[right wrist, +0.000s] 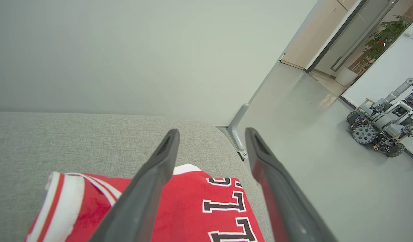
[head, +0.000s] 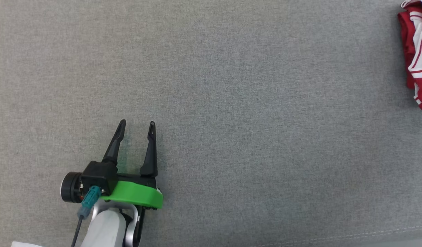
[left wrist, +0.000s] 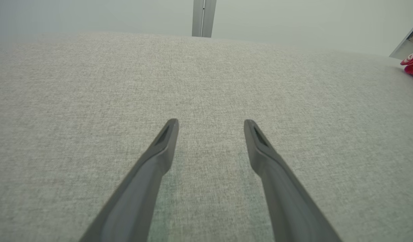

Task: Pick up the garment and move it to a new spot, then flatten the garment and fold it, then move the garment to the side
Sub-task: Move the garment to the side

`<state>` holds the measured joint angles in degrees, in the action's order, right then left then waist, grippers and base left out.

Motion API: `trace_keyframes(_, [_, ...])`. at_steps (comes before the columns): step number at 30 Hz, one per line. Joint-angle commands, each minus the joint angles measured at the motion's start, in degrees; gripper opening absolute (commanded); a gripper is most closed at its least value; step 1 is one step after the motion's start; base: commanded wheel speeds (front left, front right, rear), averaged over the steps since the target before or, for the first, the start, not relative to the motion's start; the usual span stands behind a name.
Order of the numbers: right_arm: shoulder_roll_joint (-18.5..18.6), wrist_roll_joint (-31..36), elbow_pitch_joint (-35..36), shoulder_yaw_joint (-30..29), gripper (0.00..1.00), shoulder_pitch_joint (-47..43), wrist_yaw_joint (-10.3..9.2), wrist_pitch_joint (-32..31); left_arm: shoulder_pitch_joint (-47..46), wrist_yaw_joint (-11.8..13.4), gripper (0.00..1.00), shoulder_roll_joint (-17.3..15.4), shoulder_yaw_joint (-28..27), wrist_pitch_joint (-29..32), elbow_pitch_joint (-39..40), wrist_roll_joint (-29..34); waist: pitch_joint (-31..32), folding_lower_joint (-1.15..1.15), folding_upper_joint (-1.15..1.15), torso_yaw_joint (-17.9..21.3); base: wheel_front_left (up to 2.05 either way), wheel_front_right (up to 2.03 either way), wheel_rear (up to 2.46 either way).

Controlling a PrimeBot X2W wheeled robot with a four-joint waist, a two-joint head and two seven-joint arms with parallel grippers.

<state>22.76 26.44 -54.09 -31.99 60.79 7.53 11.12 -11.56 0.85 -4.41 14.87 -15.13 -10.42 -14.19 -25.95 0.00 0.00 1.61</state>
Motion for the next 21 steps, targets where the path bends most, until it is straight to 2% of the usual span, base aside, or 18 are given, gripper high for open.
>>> trace_keyframes(1, [-0.5,-0.6,-0.7,0.7,1.0,0.8,-0.09,1.1,-0.9,0.2,1.0,-0.4,-0.5,0.0,0.2,-0.5,2.0,0.0,0.0,0.8,0.0,0.0,0.0])
trace_keyframes(9, [-5.7,-6.1,-0.9,7.1,1.0,-2.5,-0.09,4.0,0.1,0.6,1.0,-0.4,-3.4,0.0,0.3,-2.3,9.5,0.0,0.0,2.2,0.0,0.0,0.0])
trace_keyframes(13, [-8.9,-11.3,3.9,12.4,1.0,-6.9,-0.09,4.1,1.4,1.3,1.0,0.0,-5.6,0.0,-0.3,-3.4,13.5,0.0,0.0,2.4,0.0,0.0,0.0])
trace_keyframes(21, [-14.0,-22.9,16.9,23.1,1.0,-22.4,-0.09,4.1,5.0,1.7,1.0,0.7,-9.0,0.0,-1.9,-5.7,20.6,0.0,0.0,1.1,0.0,0.0,0.0])
